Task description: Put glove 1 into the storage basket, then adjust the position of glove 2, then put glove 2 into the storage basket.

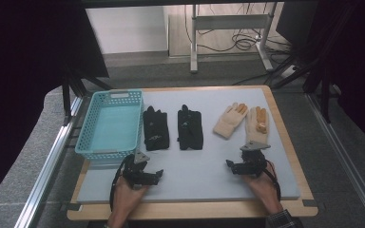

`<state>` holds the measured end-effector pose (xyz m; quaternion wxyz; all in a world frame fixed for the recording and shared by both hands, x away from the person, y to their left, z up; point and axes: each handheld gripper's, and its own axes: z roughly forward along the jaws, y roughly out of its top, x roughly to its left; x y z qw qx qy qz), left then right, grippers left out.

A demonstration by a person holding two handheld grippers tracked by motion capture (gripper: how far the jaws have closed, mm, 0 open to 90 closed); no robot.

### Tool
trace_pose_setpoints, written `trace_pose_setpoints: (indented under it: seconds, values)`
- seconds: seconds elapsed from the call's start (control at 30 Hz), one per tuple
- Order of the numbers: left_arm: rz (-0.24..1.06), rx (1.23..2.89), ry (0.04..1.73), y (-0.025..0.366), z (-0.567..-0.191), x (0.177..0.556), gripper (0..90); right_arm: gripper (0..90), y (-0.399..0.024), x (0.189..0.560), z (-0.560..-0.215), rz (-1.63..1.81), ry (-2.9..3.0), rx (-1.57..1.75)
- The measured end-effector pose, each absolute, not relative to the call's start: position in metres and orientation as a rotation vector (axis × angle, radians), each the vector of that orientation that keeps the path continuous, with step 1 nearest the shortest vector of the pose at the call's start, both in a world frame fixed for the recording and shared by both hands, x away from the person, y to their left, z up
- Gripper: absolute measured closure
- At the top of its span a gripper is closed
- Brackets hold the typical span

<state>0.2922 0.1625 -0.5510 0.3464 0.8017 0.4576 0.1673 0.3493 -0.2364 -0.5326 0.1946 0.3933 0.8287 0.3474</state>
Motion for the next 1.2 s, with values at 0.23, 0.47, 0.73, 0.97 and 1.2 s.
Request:
trace_pose_setpoints:
  seconds: [0.23, 0.47, 0.73, 0.97, 1.2]
  values:
    - [0.434, 2.08, 1.187, 0.1625, -0.551, 0.2922, 7.9, 17.2, -0.2365, 0.3494, -0.5326, 0.973, 2.323, 1.102]
    - [0.433, 2.079, 1.188, 0.1626, -0.551, 0.2922, 8.0, 17.2, -0.2365, 0.3496, -0.5324, 0.973, 2.323, 1.105]
    - [0.433, 2.079, 1.188, 0.1627, -0.551, 0.2923, 8.0, 17.7, -0.2378, 0.3499, -0.5317, 0.988, 2.323, 1.116]
    - [0.432, 2.078, 1.189, 0.1627, -0.551, 0.2923, 8.0, 17.7, -0.2402, 0.3515, -0.5307, 0.998, 2.327, 1.121]
    - [0.432, 2.078, 1.189, 0.1627, -0.551, 0.2923, 8.0, 17.9, -0.2381, 0.3538, -0.5255, 1.011, 2.338, 1.115]
